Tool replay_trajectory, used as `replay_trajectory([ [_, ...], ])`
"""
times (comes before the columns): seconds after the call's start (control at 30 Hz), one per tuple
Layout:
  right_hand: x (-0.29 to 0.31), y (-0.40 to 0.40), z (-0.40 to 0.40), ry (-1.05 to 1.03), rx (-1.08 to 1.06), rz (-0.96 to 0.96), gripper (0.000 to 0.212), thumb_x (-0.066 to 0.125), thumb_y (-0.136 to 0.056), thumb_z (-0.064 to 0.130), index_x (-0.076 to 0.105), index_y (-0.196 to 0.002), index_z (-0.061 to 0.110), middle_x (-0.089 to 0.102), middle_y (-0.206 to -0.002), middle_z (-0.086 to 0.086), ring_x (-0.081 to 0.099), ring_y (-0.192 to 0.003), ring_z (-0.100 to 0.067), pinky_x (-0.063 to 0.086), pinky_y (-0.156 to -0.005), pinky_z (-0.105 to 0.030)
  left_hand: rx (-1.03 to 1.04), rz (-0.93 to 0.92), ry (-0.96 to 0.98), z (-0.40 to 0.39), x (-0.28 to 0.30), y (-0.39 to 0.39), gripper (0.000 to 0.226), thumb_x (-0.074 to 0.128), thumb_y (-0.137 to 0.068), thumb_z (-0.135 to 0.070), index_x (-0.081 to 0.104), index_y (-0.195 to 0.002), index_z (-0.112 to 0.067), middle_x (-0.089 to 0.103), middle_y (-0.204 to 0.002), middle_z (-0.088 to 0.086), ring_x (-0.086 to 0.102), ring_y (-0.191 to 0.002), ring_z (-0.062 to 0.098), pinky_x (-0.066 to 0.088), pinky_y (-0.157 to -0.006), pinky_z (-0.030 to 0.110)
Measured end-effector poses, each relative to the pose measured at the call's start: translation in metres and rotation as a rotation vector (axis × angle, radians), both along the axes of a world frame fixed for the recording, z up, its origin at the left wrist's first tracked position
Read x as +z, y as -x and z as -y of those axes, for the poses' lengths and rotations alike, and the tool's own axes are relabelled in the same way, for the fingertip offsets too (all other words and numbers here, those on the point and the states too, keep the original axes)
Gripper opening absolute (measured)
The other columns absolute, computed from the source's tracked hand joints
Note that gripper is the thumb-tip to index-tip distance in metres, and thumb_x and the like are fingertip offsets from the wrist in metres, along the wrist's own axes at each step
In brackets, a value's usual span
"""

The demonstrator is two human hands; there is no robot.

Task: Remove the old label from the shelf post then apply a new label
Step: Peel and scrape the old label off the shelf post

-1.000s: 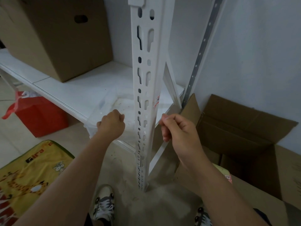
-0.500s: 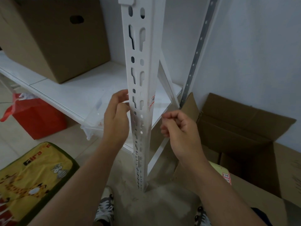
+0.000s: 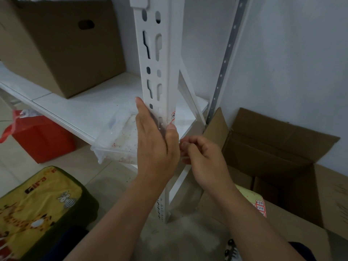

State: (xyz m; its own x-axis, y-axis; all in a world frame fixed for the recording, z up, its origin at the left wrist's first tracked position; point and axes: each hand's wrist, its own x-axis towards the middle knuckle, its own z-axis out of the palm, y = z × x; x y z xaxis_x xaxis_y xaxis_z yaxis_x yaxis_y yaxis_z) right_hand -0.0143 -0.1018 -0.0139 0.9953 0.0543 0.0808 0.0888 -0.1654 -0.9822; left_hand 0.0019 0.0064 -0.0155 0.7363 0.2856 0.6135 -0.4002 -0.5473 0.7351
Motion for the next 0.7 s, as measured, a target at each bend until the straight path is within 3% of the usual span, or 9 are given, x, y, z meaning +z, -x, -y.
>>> replay_trajectory([
  [0.07, -0.0004, 0.0003, -0.0007, 0.001, 0.007, 0.0, 0.018, 0.049, -0.098, 0.013, 0.066, -0.1, 0.01, 0.069, -0.081, 0.01, 0.065, -0.075, 0.004, 0.048, -0.065, -0.009, 0.017, -0.007, -0.012, 0.002, -0.002, -0.0005, 0.073, 0.04, -0.098, -0.025, -0.006, -0.153, -0.008, 0.025, -0.149, 0.01, 0.032, -0.113, -0.018, 0.031, -0.086, -0.005],
  [0.13, -0.0011, 0.0008, -0.0013, 0.026, 0.009, 0.01, 0.019, 0.048, -0.098, 0.015, 0.067, -0.099, 0.012, 0.069, -0.08, 0.012, 0.065, -0.075, 0.004, 0.05, -0.066, -0.009, 0.025, -0.003, -0.009, 0.0028, -0.0025, -0.0012, 0.073, 0.039, -0.098, -0.026, -0.007, -0.153, -0.008, 0.029, -0.145, 0.012, 0.036, -0.103, -0.009, 0.034, -0.085, -0.003],
  [0.47, -0.0063, 0.0021, -0.0014, 0.137, 0.002, 0.067, 0.024, 0.045, -0.099, 0.023, 0.069, -0.102, 0.024, 0.071, -0.088, 0.013, 0.066, -0.084, 0.0, 0.056, -0.084, -0.034, 0.053, 0.026, -0.017, 0.0066, -0.0004, -0.0016, 0.073, 0.029, -0.094, -0.033, -0.004, -0.153, -0.005, 0.034, -0.135, 0.012, 0.041, -0.101, 0.009, 0.044, -0.075, 0.012],
  [0.57, -0.0055, 0.0018, -0.0016, 0.163, -0.008, 0.141, 0.022, 0.047, -0.099, 0.026, 0.069, -0.1, 0.028, 0.071, -0.086, 0.016, 0.066, -0.085, -0.001, 0.057, -0.081, -0.036, 0.045, 0.026, -0.006, 0.0056, -0.0001, -0.0015, 0.073, 0.032, -0.095, -0.03, -0.004, -0.153, -0.005, 0.032, -0.138, 0.011, 0.039, -0.102, -0.004, 0.041, -0.079, 0.004],
  [0.7, -0.0039, -0.0028, -0.0032, 0.287, -0.074, 0.317, 0.031, 0.048, -0.096, 0.039, 0.064, -0.118, 0.025, 0.061, -0.097, 0.028, 0.06, -0.088, 0.011, 0.053, -0.08, -0.016, -0.054, 0.045, 0.055, 0.0005, -0.0009, 0.0001, 0.071, 0.037, -0.093, -0.016, -0.003, -0.152, -0.011, 0.023, -0.141, -0.011, 0.025, -0.117, -0.028, 0.028, -0.089, -0.006],
])
